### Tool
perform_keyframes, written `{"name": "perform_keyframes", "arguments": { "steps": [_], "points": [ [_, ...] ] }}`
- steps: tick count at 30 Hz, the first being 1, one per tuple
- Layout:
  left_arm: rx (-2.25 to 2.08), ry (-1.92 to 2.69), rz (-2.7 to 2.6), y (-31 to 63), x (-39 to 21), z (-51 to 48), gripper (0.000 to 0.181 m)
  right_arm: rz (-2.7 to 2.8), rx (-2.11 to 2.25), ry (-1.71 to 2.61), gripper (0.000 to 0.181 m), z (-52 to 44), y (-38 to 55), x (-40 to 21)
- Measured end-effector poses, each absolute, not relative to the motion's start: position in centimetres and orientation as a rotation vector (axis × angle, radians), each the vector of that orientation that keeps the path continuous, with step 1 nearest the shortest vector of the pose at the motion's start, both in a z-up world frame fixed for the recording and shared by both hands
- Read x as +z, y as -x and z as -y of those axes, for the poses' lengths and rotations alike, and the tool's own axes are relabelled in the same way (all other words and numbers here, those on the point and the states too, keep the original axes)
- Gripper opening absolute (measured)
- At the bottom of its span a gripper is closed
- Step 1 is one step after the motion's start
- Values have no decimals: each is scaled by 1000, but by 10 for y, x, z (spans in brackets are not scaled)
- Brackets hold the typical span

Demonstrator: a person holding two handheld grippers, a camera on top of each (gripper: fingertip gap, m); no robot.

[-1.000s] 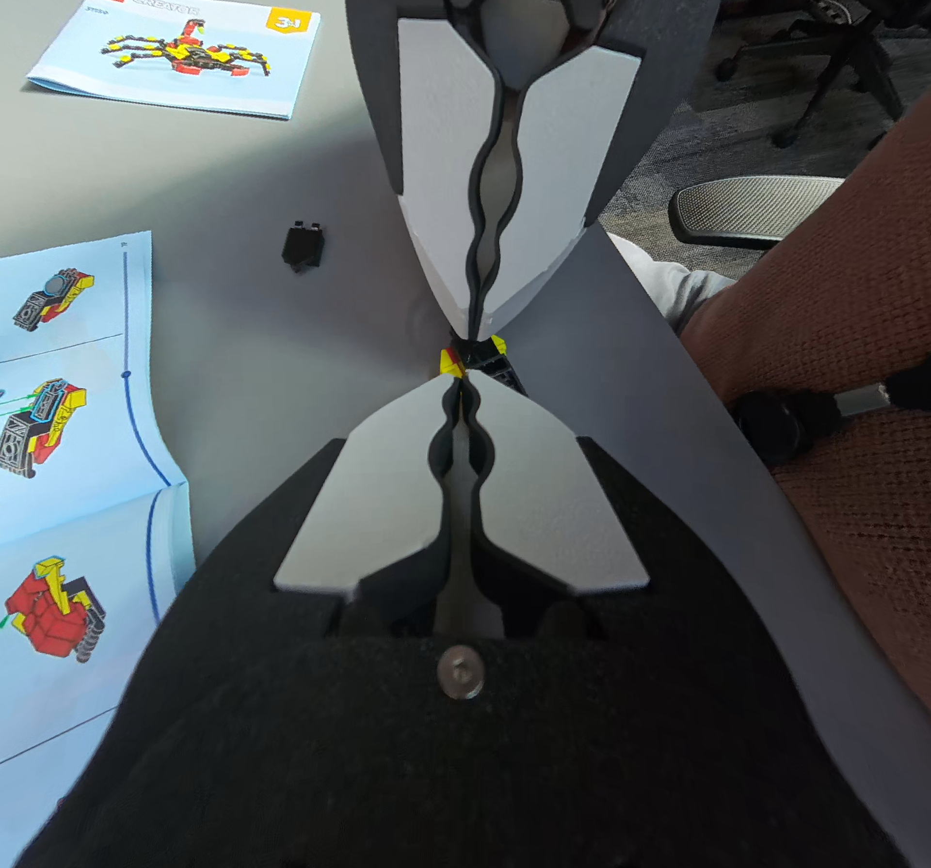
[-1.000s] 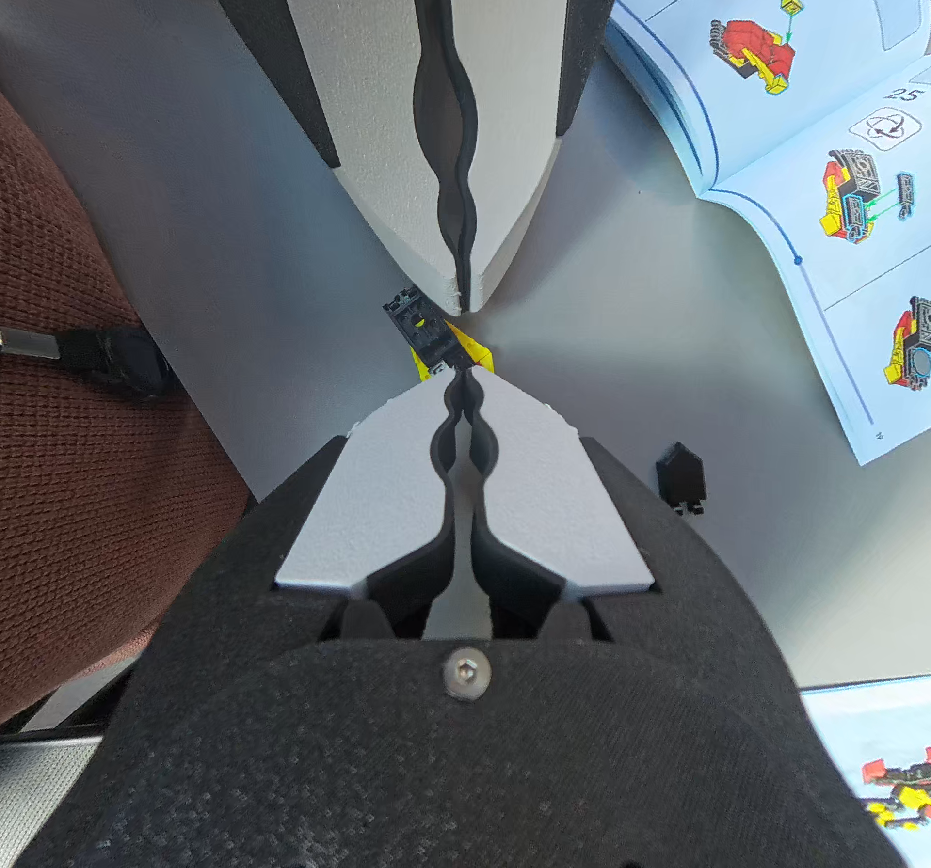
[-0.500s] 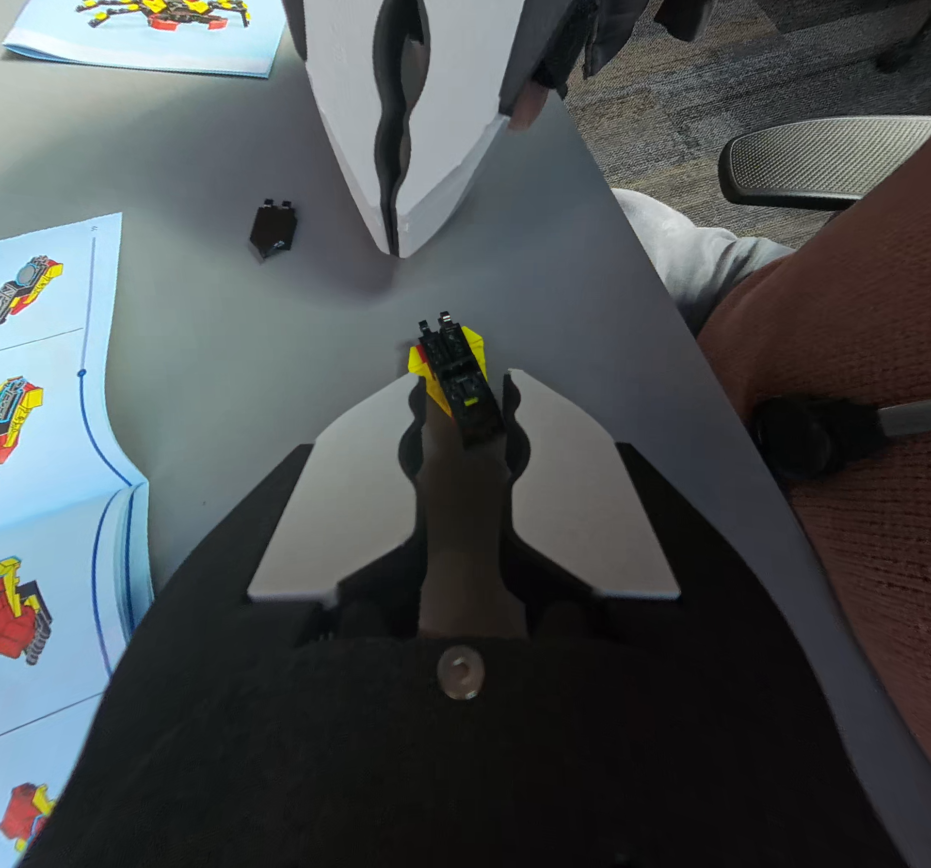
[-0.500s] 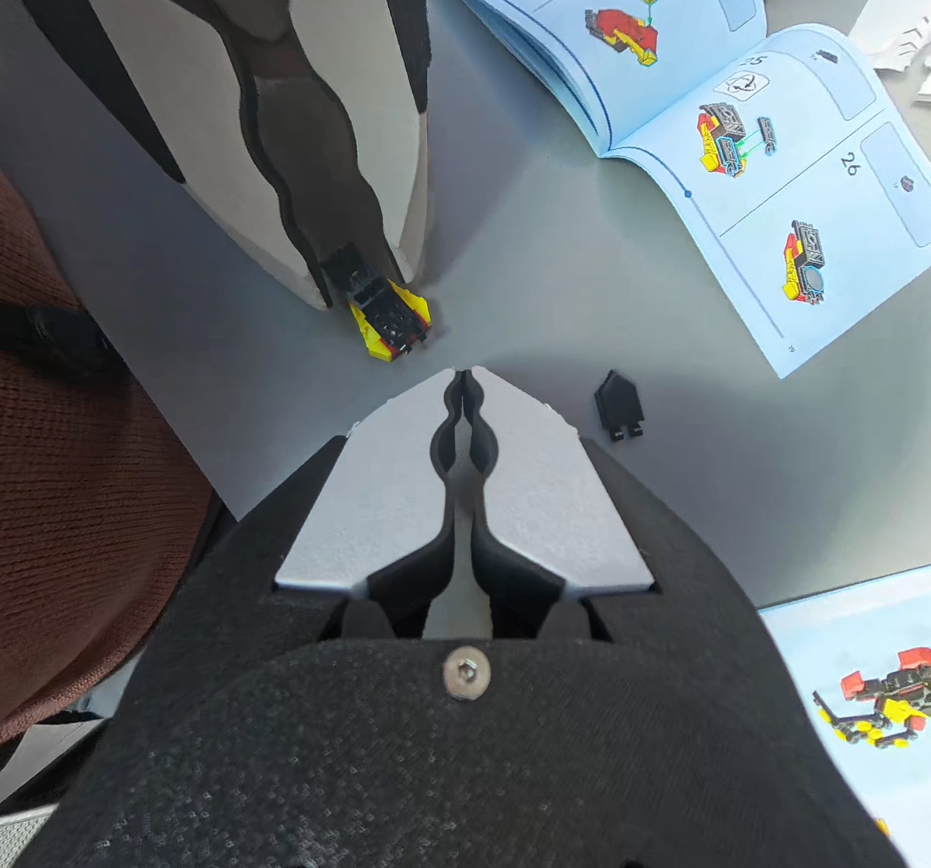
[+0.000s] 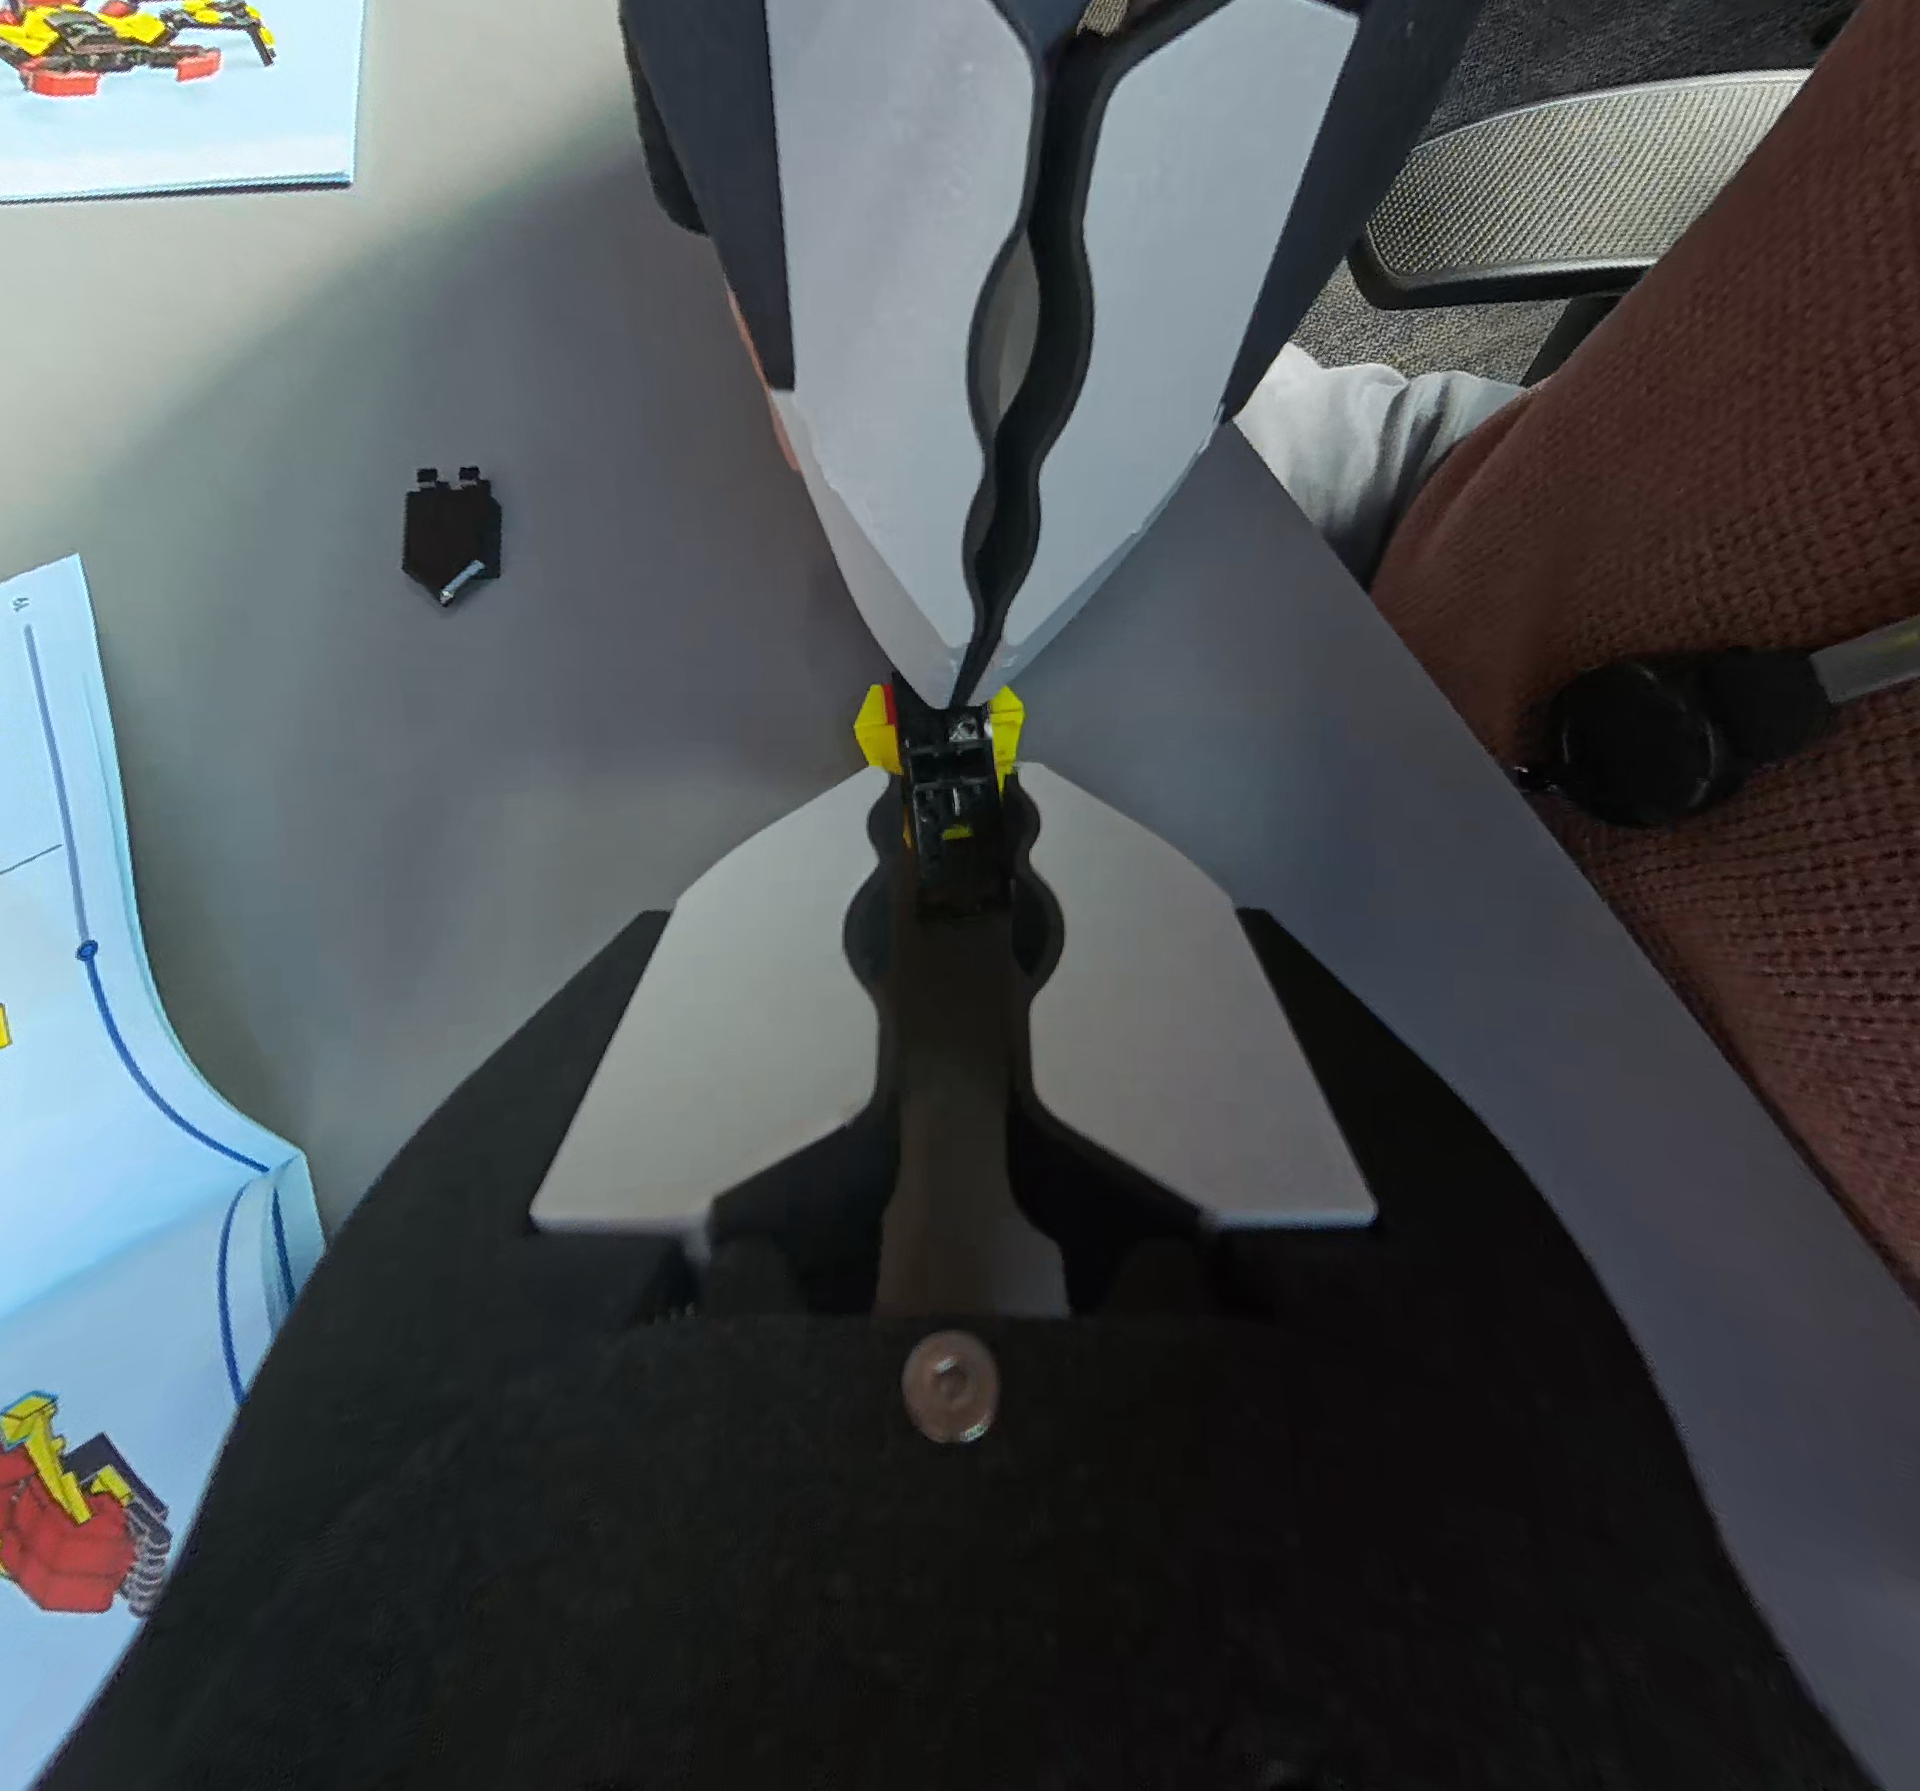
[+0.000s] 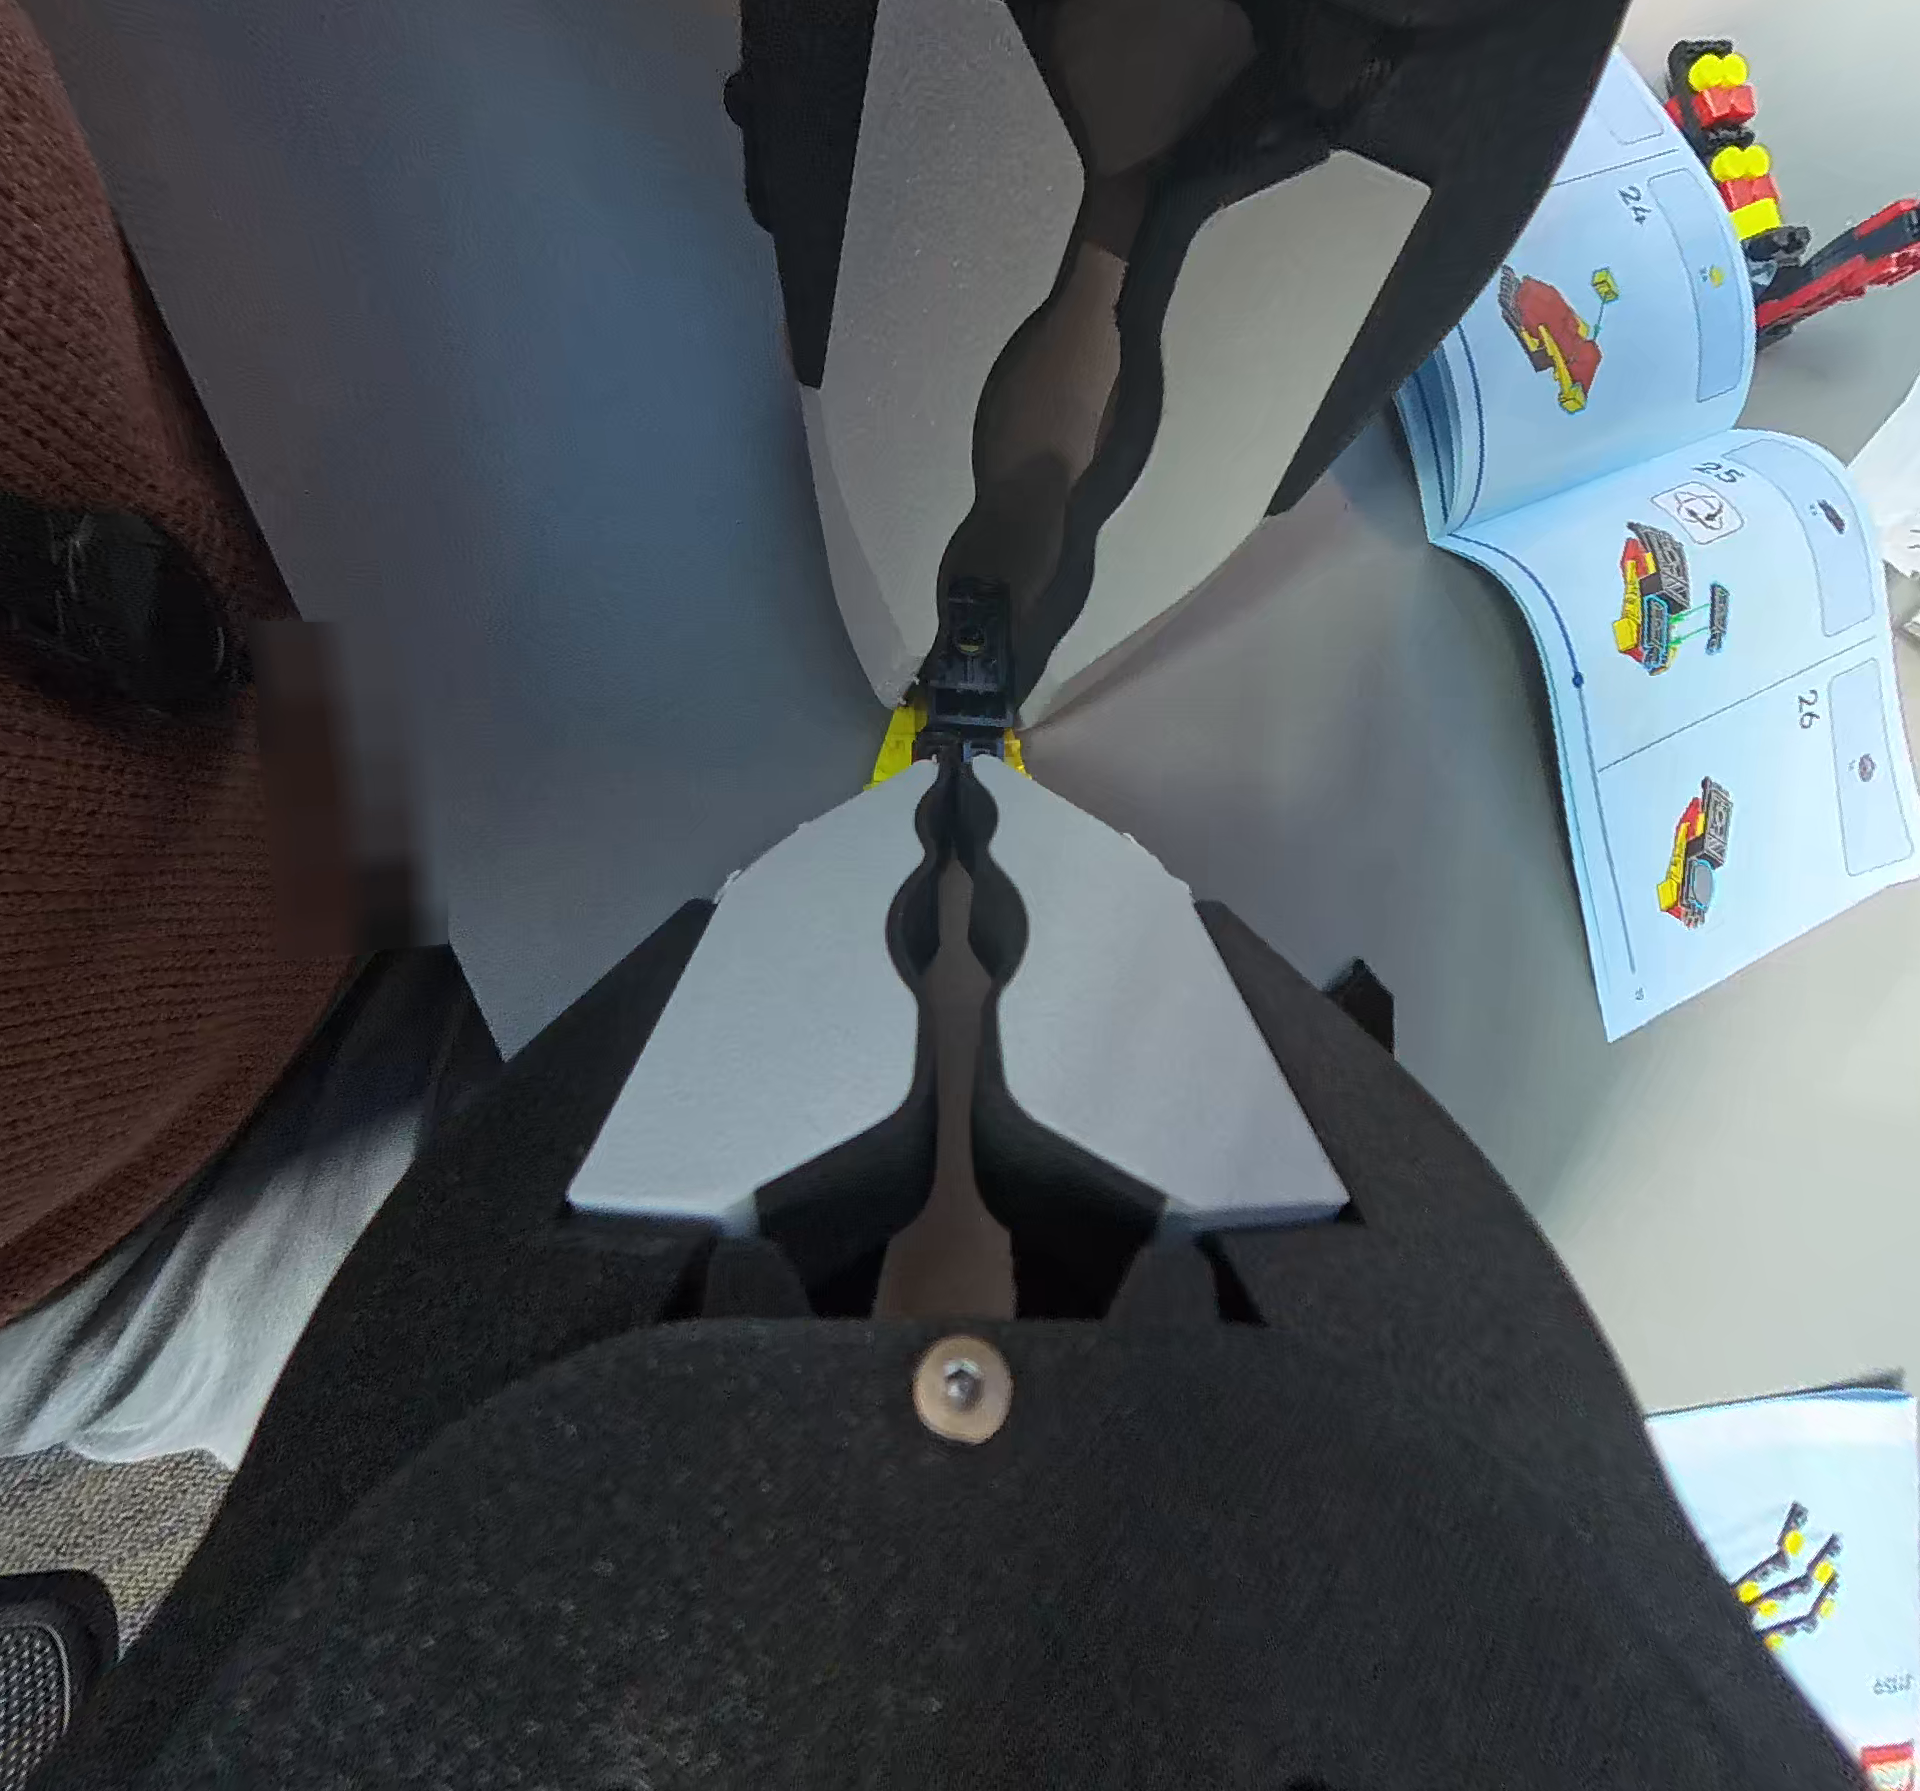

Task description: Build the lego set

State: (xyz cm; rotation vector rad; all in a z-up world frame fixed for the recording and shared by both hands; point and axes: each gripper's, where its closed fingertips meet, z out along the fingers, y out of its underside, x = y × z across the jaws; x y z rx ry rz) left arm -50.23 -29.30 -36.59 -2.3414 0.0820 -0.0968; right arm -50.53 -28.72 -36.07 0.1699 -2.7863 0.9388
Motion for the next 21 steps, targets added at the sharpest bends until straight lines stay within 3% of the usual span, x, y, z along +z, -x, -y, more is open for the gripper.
{"name": "perform_keyframes", "arguments": {
  "steps": [21],
  "points": [
    [-115,2330,-103,503,-367,292,17,3045,719,28,0,286,505,-364]
  ]
}}
